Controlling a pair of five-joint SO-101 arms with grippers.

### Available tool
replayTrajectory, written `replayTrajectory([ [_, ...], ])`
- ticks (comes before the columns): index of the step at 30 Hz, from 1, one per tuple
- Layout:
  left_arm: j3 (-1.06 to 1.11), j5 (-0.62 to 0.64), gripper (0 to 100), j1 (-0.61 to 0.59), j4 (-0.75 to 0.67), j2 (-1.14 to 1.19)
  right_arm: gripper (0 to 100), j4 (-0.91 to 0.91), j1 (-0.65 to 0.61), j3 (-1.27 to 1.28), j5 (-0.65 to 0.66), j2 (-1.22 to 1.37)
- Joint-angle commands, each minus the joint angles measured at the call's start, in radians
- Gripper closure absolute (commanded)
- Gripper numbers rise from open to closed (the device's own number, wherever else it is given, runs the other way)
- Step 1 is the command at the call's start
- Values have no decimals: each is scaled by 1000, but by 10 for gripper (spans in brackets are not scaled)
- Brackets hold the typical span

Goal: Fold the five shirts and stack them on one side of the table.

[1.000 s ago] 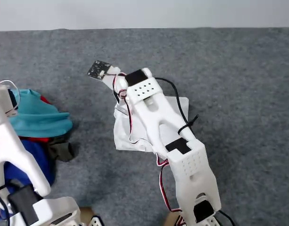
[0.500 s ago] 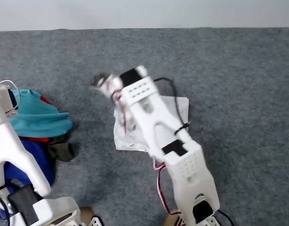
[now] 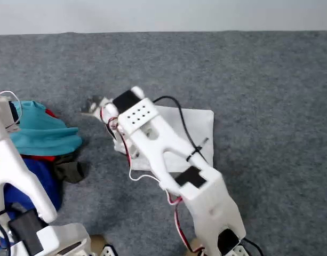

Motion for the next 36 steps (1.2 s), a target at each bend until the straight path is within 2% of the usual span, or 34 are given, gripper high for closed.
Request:
replayTrajectory([
  [1,-38,-5,995,-2,-12,-46,942,48,16,3,-31,-185],
  [4,-36,-3,995,-2,9,-46,973,47,90,32,-144,-280],
  [6,-36,-3,995,-2,41,-46,990,47,125,100,-167,-340],
  [12,-35,-8,995,-14,106,-48,981,44,193,287,-353,-481],
  [17,-35,-5,995,-25,106,-43,801,44,294,292,-657,-421],
  [20,-22,-6,995,-25,106,-46,733,42,334,290,-773,-343],
  [27,18,-8,995,-25,106,-40,731,41,398,285,-819,-176],
  [36,47,-9,995,-25,103,-38,729,33,472,285,-852,-91],
])
